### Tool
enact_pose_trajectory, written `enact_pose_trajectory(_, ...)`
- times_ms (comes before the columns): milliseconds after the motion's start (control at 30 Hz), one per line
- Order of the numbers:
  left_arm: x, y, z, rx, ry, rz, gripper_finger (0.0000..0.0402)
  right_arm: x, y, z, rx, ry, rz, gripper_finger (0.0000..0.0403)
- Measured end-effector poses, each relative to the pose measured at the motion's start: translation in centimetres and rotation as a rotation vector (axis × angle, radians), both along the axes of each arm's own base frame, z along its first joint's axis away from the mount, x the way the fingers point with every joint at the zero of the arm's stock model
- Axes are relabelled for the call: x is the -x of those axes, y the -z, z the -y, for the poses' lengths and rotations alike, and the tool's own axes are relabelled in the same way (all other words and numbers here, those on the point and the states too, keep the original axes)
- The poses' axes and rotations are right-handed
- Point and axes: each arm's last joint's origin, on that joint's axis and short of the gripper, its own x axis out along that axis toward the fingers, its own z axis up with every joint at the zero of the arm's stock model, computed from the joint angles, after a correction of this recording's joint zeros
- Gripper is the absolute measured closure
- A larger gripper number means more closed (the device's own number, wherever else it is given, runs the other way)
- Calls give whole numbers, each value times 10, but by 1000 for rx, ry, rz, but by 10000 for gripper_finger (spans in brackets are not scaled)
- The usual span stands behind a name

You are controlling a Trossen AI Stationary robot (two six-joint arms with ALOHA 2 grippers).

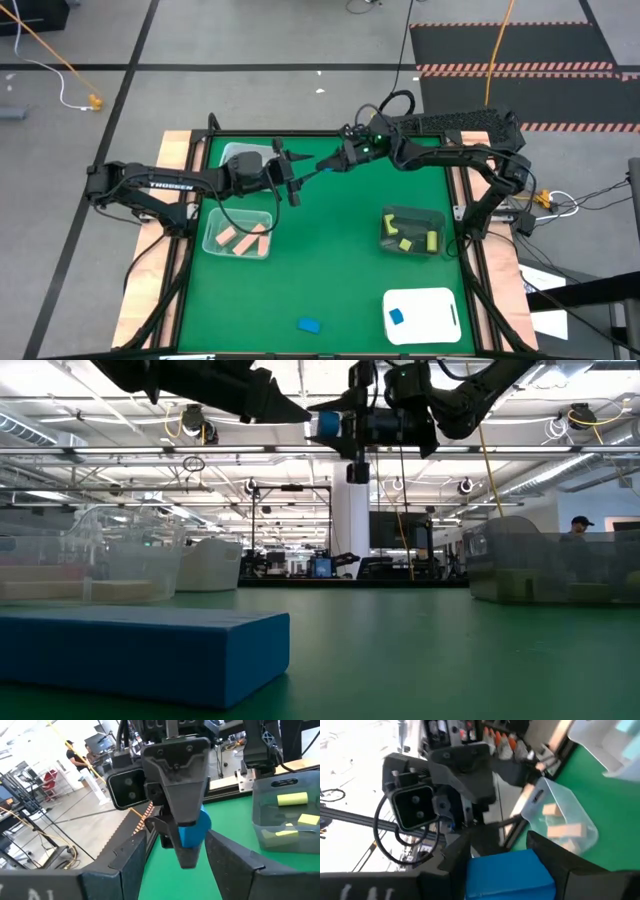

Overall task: Sort & place blocks by color
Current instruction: Put the left blue block into the white bin

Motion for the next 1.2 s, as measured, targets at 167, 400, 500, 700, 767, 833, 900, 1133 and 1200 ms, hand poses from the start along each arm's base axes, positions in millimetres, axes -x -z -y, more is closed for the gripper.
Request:
enact_pose_trajectory(167,2,7,-1,55,-56,-52,209,10,-6,-2,-8,-52,-50,247)
enact_pose_trajectory(400,8,23,-3,140,-189,-186,207,34,-39,-30,41,-98,-68,247)
enact_pose_trajectory(500,9,27,-3,184,-211,-211,208,50,-54,-47,67,-119,-95,247)
enact_pose_trajectory(700,9,26,-3,227,-223,-185,216,82,-58,-84,114,-136,-297,247)
enact_pose_trajectory(767,9,26,-3,227,-222,-184,219,93,-54,-98,102,-153,-409,247)
enact_pose_trajectory(833,9,26,-3,231,-224,-183,220,105,-52,-113,79,-177,-510,247)
enact_pose_trajectory(900,9,26,-3,248,-228,-174,219,116,-52,-129,45,-229,-590,247)
enact_pose_trajectory(1133,9,26,-3,360,-259,-118,218,143,-46,-185,-17,-401,-852,247)
enact_pose_trajectory(1200,9,27,-3,397,-269,-102,218,145,-42,-201,-8,-447,-898,247)
